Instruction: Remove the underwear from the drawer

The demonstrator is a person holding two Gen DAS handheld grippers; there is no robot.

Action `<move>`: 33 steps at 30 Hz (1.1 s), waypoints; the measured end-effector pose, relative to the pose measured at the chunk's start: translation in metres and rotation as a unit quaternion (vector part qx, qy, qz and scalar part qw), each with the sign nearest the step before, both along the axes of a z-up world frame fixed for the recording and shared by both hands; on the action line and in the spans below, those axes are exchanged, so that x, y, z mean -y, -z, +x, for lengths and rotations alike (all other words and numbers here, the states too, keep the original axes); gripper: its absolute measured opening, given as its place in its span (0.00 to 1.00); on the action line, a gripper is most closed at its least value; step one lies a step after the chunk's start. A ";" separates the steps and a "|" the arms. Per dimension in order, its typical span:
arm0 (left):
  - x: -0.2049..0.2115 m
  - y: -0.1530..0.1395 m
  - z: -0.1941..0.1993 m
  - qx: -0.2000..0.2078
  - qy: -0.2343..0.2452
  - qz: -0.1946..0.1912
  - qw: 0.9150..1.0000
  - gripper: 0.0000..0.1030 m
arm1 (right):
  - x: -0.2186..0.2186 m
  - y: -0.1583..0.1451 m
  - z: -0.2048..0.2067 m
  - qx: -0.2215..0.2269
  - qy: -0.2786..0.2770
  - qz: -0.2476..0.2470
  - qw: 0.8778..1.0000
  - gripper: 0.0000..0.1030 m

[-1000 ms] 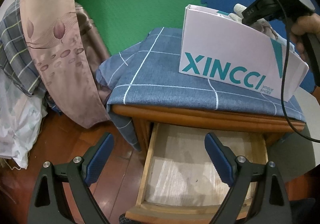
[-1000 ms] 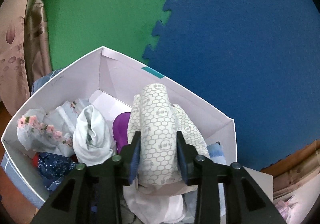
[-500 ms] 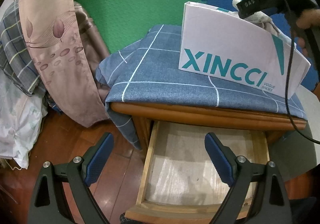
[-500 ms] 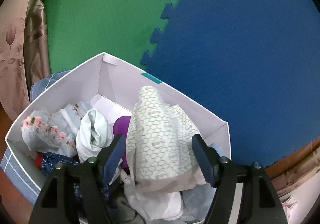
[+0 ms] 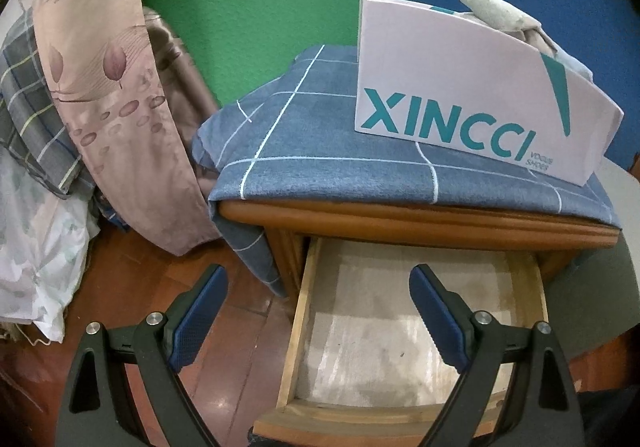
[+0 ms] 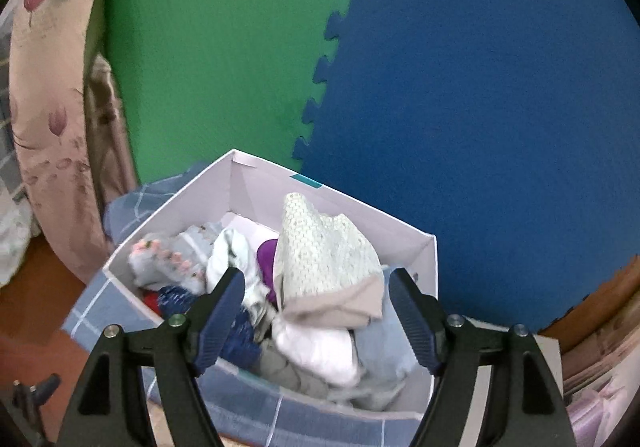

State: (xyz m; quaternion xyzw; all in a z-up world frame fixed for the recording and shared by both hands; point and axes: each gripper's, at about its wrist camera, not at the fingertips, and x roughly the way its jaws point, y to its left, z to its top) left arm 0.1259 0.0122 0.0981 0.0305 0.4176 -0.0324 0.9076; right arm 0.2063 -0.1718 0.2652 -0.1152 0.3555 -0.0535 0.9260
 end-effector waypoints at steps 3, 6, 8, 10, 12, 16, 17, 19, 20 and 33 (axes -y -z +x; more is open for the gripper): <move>0.002 0.000 -0.003 0.001 0.003 0.003 1.000 0.88 | 0.006 -0.013 -0.028 0.007 -0.005 0.024 1.000 0.74; 0.001 0.000 -0.003 -0.001 0.005 -0.003 1.000 0.88 | 0.015 -0.025 -0.055 0.013 -0.006 0.052 0.999 0.74; 0.001 -0.001 -0.004 0.000 0.005 0.003 1.000 0.88 | 0.020 -0.030 -0.071 0.019 -0.005 0.060 0.998 0.74; 0.002 -0.002 -0.006 0.005 0.007 0.007 1.000 0.88 | 0.024 -0.034 -0.092 0.025 -0.008 0.067 0.997 0.75; 0.003 -0.002 -0.007 0.005 0.011 0.008 1.000 0.88 | 0.029 -0.035 -0.111 0.028 -0.010 0.084 0.996 0.75; 0.003 -0.003 -0.009 0.005 0.014 0.009 1.000 0.88 | 0.035 -0.024 -0.147 0.025 -0.007 0.118 0.993 0.75; 0.003 -0.003 -0.010 0.006 0.014 0.010 1.000 0.88 | 0.035 -0.018 -0.156 0.020 -0.005 0.119 0.993 0.75; 0.004 -0.004 -0.013 0.006 0.017 0.012 1.000 0.88 | 0.034 -0.004 -0.169 0.013 -0.007 0.118 0.993 0.75; 0.005 -0.004 -0.013 0.005 0.018 0.013 1.000 0.88 | 0.032 0.007 -0.178 0.006 -0.007 0.115 0.993 0.75; 0.016 -0.004 -0.046 -0.009 0.038 0.016 0.999 0.88 | 0.026 0.135 -0.237 -0.065 0.040 0.181 0.981 0.75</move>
